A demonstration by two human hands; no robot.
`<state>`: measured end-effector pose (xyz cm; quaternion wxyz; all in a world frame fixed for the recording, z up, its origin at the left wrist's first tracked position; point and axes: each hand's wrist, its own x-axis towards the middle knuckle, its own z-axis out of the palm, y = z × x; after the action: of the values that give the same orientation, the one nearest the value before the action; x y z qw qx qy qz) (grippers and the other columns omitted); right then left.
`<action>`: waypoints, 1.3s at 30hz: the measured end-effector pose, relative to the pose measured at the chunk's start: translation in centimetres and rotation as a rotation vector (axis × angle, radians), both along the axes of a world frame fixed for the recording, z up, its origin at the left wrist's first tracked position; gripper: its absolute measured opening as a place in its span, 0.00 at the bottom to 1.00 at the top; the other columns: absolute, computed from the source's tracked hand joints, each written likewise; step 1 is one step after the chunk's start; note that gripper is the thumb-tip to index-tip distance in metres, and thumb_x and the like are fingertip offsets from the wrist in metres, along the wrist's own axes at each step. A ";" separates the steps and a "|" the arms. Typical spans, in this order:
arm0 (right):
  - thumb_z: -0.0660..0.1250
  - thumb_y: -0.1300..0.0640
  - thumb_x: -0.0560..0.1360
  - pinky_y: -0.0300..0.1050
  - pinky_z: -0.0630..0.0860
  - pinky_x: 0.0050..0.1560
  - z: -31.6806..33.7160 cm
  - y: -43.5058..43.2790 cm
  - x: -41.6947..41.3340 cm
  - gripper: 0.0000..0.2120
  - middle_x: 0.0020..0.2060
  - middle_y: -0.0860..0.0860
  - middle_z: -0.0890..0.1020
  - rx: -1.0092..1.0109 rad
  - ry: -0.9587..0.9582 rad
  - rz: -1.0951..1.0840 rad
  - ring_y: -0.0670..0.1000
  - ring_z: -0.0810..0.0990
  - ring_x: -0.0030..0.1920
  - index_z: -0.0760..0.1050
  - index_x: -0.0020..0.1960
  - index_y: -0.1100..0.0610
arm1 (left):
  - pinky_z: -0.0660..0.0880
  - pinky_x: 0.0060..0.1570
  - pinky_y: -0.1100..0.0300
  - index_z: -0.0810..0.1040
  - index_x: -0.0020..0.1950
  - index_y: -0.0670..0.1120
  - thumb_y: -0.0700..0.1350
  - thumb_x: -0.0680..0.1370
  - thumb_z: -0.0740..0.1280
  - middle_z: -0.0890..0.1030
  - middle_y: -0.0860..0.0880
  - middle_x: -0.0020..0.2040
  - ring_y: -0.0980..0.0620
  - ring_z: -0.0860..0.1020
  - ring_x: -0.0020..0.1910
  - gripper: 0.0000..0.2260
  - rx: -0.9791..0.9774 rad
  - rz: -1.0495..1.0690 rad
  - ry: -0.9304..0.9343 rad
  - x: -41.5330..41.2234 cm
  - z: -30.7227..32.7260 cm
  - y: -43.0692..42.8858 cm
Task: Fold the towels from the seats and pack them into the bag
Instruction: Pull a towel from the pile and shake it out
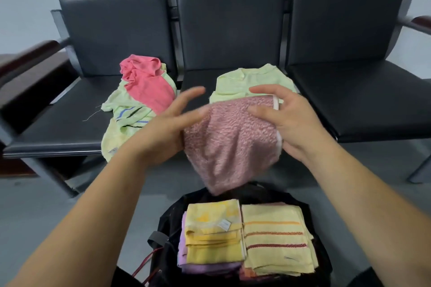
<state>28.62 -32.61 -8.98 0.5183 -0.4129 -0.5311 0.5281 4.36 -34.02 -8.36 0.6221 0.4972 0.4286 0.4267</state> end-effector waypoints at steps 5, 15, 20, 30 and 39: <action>0.75 0.66 0.73 0.51 0.82 0.52 0.3 0.2 0.8 0.10 0.50 0.58 0.86 -0.036 0.005 -0.095 0.57 0.85 0.51 0.85 0.51 0.53 | 0.76 0.34 0.61 0.82 0.54 0.50 0.46 0.69 0.74 0.82 0.51 0.46 0.54 0.79 0.40 0.13 0.034 0.123 0.101 0.6 -0.5 -0.3; 0.77 0.55 0.72 0.46 0.81 0.52 0.4 -0.1 1.4 0.20 0.55 0.54 0.85 -0.124 0.088 0.021 0.51 0.85 0.52 0.80 0.63 0.51 | 0.80 0.38 0.61 0.80 0.57 0.46 0.39 0.70 0.71 0.84 0.50 0.45 0.54 0.82 0.41 0.15 0.092 0.076 -0.057 1.1 -0.4 -0.3; 0.79 0.63 0.62 0.54 0.80 0.60 -0.8 -0.2 1.8 0.33 0.62 0.59 0.81 -0.223 -0.065 0.267 0.56 0.84 0.59 0.78 0.65 0.50 | 0.77 0.38 0.60 0.81 0.52 0.46 0.42 0.70 0.72 0.83 0.47 0.42 0.53 0.80 0.38 0.11 0.088 0.184 -0.086 0.6 -0.7 0.2; 0.82 0.56 0.65 0.57 0.79 0.62 -2.2 -1.0 3.5 0.16 0.55 0.49 0.85 0.029 -0.339 -0.086 0.51 0.83 0.58 0.85 0.50 0.45 | 0.75 0.47 0.60 0.82 0.55 0.54 0.48 0.67 0.82 0.82 0.57 0.47 0.60 0.78 0.43 0.19 0.393 0.043 0.900 0.7 -2.2 -0.1; 0.81 0.64 0.66 0.50 0.80 0.62 -2.7 -3.8 7.6 0.29 0.57 0.50 0.83 -0.041 -0.478 0.018 0.48 0.83 0.56 0.77 0.62 0.47 | 0.77 0.46 0.57 0.83 0.45 0.53 0.51 0.69 0.80 0.83 0.54 0.43 0.58 0.80 0.43 0.09 0.517 0.109 0.769 3.7 -3.4 -0.3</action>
<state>36.21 -36.45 -11.71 0.3644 -0.5319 -0.6316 0.4307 8.05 -34.36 -11.73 0.2505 0.7348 0.5333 0.3361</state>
